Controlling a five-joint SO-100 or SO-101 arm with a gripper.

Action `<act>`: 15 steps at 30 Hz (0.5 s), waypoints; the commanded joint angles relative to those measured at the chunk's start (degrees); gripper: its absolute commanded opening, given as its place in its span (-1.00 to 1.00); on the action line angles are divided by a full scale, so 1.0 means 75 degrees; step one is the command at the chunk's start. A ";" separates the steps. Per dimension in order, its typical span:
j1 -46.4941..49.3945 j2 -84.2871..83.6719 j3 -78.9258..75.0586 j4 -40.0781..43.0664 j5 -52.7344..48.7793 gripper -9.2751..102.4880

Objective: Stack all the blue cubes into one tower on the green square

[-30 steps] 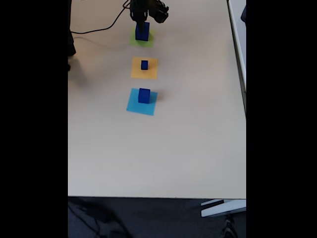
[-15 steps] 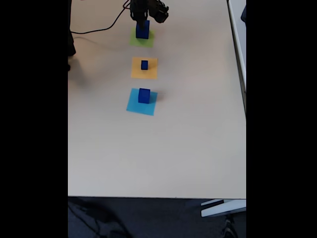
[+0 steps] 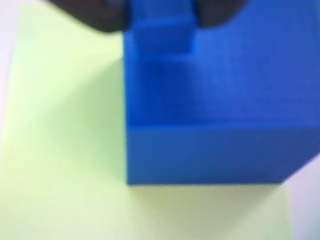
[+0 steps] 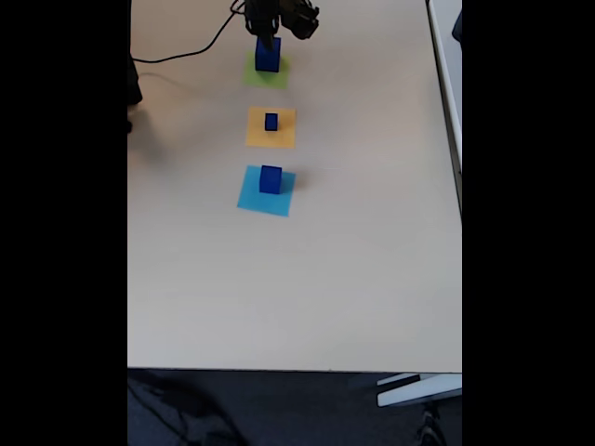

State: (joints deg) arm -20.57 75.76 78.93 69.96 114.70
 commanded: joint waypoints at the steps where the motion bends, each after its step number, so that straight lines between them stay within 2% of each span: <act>1: 0.0105 0.0738 -0.0070 -0.0023 -0.0141 -0.84; 15: 0.1383 0.0914 -0.0270 -0.0035 -0.1840 -0.84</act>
State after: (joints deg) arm -11.78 77.08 78.93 69.96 103.18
